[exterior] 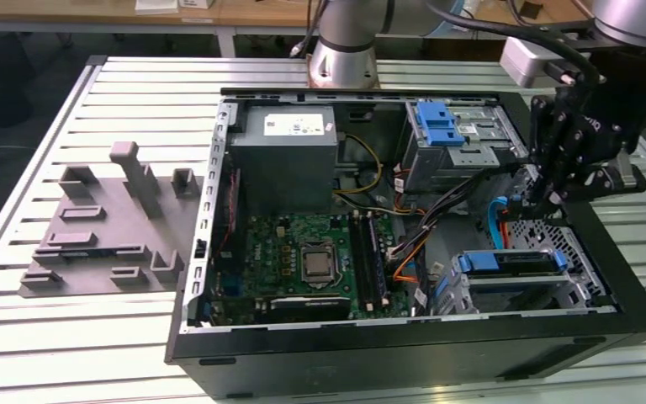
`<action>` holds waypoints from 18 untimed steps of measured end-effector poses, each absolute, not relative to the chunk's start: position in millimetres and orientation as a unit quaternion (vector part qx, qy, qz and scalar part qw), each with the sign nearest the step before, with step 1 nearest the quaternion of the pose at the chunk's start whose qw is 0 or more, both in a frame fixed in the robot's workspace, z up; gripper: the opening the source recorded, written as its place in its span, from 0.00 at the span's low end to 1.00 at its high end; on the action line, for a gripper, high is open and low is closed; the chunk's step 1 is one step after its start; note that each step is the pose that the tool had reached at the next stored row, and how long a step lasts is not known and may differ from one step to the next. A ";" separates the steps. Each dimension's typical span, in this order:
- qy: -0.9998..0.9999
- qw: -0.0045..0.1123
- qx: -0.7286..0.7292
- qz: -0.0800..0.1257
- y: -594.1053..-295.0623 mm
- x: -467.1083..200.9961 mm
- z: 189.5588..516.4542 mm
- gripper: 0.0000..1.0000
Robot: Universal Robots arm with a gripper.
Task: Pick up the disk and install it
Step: 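Insert the first disk wire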
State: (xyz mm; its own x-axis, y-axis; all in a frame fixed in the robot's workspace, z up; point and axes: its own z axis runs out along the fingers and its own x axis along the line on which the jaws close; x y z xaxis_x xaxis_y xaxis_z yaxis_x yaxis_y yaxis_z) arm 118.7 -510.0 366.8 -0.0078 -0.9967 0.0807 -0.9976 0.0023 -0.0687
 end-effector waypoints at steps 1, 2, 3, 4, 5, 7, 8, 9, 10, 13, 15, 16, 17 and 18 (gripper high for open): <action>-0.708 0.006 0.704 0.054 -507.9 118.4 365.8 0.24; -0.708 0.007 0.704 0.056 -506.4 118.1 364.3 0.24; -0.708 0.008 0.704 0.057 -505.3 117.8 362.8 0.24; -0.707 0.010 0.704 0.059 -504.1 117.8 361.1 0.24; -0.707 0.012 0.704 0.060 -503.3 117.8 359.5 0.24; -0.707 0.014 0.704 0.062 -501.6 117.7 356.9 0.24; -0.707 0.015 0.704 0.063 -500.8 117.7 356.1 0.24; -0.707 0.015 0.704 0.064 -500.0 117.7 355.7 0.24; -0.707 0.016 0.704 0.064 -499.2 117.6 355.4 0.24; -0.707 0.020 0.704 0.068 -498.6 117.6 354.1 0.24; -0.706 0.023 0.704 0.072 -498.6 117.6 353.1 0.24; -0.706 0.025 0.704 0.074 -498.6 117.6 352.7 0.24; -0.706 0.026 0.704 0.075 -498.5 117.6 352.2 0.24; -0.706 0.027 0.704 0.076 -498.5 117.6 352.0 0.24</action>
State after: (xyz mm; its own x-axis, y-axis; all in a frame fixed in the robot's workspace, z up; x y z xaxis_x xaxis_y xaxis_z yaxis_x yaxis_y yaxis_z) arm 117.6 -498.5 352.0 -0.0078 -0.9893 0.1455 -0.9976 -0.0022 -0.0687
